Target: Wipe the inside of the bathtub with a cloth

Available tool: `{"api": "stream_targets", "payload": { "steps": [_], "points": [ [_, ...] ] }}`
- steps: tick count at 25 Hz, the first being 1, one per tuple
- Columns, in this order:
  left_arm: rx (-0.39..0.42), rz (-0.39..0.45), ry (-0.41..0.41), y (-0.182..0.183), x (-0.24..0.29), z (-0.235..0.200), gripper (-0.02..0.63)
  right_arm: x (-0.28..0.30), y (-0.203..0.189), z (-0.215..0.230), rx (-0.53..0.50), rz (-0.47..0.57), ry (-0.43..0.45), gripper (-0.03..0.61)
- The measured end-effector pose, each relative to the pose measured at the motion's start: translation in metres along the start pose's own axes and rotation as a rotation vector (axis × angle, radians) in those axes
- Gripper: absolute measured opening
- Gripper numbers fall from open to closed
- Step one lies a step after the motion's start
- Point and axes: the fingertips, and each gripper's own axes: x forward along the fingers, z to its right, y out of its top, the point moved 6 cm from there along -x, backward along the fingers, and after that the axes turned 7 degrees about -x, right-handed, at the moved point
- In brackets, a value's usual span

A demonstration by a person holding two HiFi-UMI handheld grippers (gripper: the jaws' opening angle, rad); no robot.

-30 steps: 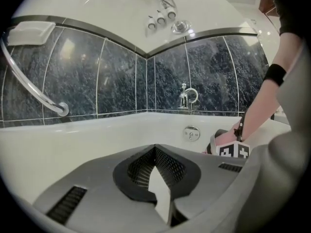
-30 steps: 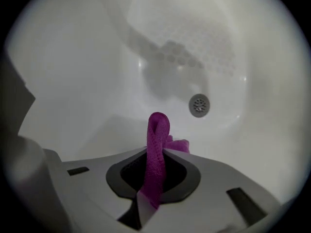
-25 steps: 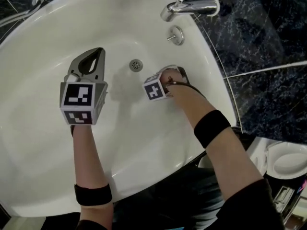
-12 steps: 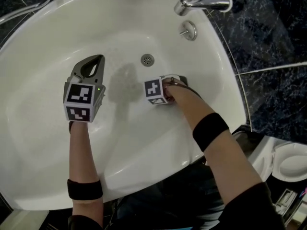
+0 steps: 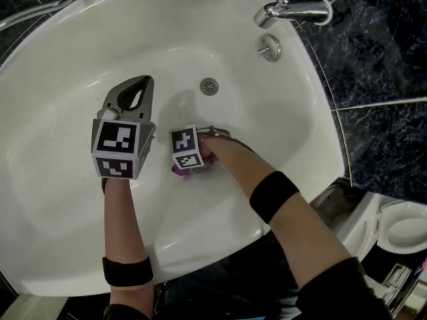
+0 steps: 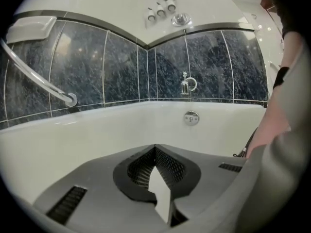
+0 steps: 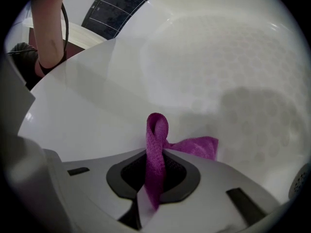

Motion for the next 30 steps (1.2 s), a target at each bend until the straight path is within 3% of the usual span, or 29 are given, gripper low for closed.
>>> {"api": "stream_targets", "payload": {
  "steps": [3,5,8,10,12,14,17,24,30],
  "points": [
    [-0.020,0.008,0.006,-0.001,-0.001,-0.005,-0.003,0.002,0.004,0.000,-0.018,-0.008,0.022,0.057],
    [-0.026,0.011,0.014,-0.001,-0.003,-0.008,-0.003,-0.003,0.003,0.005,-0.032,0.011,-0.031,0.058],
    [-0.027,0.008,0.027,-0.001,-0.005,-0.011,-0.003,-0.041,-0.013,0.026,-0.051,0.023,-0.253,0.060],
    [-0.029,0.006,0.031,-0.002,-0.006,-0.012,-0.003,-0.080,-0.036,0.041,-0.066,-0.023,-0.435,0.060],
    [-0.035,0.011,0.035,-0.001,-0.006,-0.014,-0.003,-0.118,-0.067,0.056,-0.094,-0.133,-0.621,0.060],
    [-0.040,0.015,0.041,-0.001,-0.006,-0.016,-0.002,-0.152,-0.101,0.076,-0.145,-0.309,-0.812,0.060],
    [-0.040,0.007,0.044,-0.003,-0.005,-0.015,-0.003,-0.183,-0.142,0.099,-0.172,-0.499,-0.974,0.060],
    [-0.026,0.006,0.041,-0.002,-0.003,-0.014,-0.003,-0.159,-0.184,0.129,-0.087,-0.622,-0.940,0.060],
    [-0.026,0.003,0.047,-0.004,-0.001,-0.016,-0.003,-0.105,-0.192,0.141,0.149,-0.483,-0.783,0.060]
  ]
}}
